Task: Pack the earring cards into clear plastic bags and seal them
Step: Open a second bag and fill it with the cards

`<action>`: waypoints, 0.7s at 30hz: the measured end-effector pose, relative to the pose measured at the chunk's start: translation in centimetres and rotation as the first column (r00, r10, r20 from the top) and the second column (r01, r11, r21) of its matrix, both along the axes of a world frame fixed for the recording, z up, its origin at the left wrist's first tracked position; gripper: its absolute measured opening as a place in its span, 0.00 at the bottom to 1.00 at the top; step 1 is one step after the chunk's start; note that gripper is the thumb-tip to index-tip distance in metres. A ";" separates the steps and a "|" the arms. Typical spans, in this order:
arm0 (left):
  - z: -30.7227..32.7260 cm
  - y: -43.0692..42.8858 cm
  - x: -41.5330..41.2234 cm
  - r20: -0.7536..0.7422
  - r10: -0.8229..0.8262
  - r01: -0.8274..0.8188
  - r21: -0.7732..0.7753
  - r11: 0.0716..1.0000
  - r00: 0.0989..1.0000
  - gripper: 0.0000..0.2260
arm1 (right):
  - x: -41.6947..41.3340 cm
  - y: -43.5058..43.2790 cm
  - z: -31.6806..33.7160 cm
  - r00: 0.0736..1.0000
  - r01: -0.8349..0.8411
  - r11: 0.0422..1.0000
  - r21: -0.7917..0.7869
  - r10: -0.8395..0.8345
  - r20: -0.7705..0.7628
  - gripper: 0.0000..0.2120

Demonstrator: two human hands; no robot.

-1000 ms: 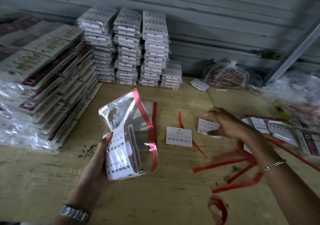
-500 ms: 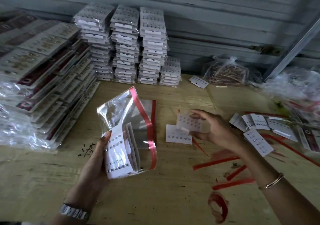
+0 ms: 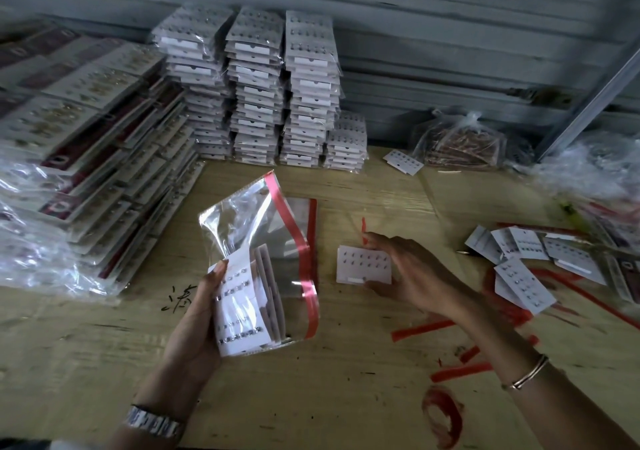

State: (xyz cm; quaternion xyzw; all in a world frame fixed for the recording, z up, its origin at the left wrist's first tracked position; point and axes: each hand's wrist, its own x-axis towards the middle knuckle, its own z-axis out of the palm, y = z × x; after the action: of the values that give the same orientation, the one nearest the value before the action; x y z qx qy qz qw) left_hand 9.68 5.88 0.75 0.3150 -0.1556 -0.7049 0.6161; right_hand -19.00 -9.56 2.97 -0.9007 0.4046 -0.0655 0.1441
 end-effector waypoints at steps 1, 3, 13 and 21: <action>0.5 0.2 0.0 0.056 0.068 -0.065 -0.038 0.997 0.996 0.28 | 0.0 0.0 0.0 1.000 -0.002 1.000 0.001 0.002 0.004 0.42; 0.5 0.2 -0.1 0.086 0.110 -0.105 -0.067 0.992 0.990 0.27 | 0.0 0.0 0.0 1.000 -0.006 1.000 -0.002 0.006 0.012 0.42; -0.9 0.2 0.4 0.158 0.157 -0.177 0.118 0.977 0.975 0.19 | 0.2 -0.2 0.2 0.998 -0.053 0.999 -0.009 0.053 0.045 0.45; -1.1 0.2 0.7 0.186 0.137 -0.166 0.149 0.975 0.973 0.22 | 0.5 -8.2 -0.2 0.859 0.338 0.941 0.026 -0.320 0.400 0.25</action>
State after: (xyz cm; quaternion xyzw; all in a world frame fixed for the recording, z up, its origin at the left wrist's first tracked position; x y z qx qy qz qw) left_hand 10.36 6.12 -0.39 0.4362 -0.1260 -0.6359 0.6241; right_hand -18.48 -17.80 2.73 -0.7888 0.5130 -0.2803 0.1898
